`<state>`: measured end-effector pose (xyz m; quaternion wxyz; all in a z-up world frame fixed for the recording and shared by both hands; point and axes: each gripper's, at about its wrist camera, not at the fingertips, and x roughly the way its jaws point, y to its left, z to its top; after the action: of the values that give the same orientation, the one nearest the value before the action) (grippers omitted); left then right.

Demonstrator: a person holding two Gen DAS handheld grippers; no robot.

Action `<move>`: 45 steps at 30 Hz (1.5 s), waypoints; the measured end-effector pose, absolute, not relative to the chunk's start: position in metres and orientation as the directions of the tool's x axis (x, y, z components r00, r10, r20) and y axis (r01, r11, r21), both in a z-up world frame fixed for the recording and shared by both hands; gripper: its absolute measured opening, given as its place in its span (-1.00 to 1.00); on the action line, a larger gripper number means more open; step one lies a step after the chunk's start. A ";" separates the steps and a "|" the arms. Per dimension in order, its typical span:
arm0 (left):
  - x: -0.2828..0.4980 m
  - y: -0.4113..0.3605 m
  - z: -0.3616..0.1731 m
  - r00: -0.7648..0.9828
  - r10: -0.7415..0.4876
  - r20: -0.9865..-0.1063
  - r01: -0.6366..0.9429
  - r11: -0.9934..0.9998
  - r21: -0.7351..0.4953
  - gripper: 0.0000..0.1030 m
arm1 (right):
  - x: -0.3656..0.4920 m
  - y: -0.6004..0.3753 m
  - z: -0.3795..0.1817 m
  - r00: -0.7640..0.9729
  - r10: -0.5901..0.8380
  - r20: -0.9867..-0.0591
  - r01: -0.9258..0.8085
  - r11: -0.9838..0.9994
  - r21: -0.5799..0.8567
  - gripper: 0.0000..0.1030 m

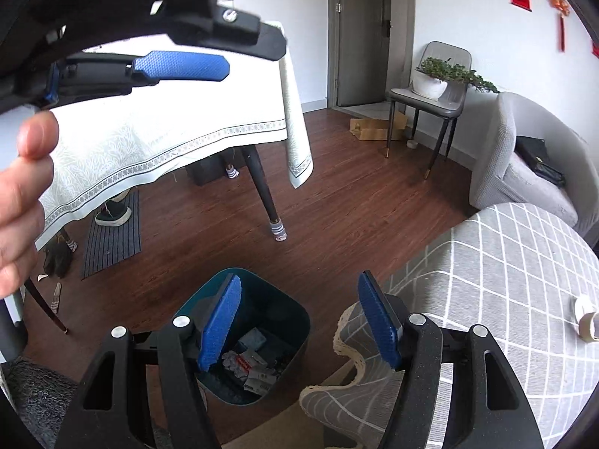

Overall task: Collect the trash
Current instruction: 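Move both open tools back over the table toward the lid and tape ring, then close right tool on the clear tape ring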

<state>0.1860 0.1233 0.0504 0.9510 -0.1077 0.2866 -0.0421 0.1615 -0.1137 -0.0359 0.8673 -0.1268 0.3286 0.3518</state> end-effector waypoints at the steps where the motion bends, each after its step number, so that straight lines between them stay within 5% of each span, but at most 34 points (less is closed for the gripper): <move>1: 0.187 0.121 0.051 0.832 -0.143 -0.536 0.020 0.973 -0.230 -0.01 | 0.163 -0.120 -0.032 0.547 0.523 -0.654 -0.685 0.729 0.010 0.31; 23: 0.217 -0.006 0.032 0.773 -0.231 -0.591 0.176 0.973 -0.151 0.29 | 0.212 -0.282 -0.004 0.723 0.371 -0.583 -0.401 0.912 0.085 0.52; 45: 0.262 -0.088 -0.034 0.635 -0.272 -0.723 0.261 0.956 -0.131 0.45 | 0.260 -0.376 -0.041 0.684 0.246 -0.687 -0.153 0.969 0.194 0.68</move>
<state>0.2625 -0.0877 -0.0336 0.9042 -0.0070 0.4008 -0.1474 0.2596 -0.3759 -0.0413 0.9157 0.0604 0.3821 0.1090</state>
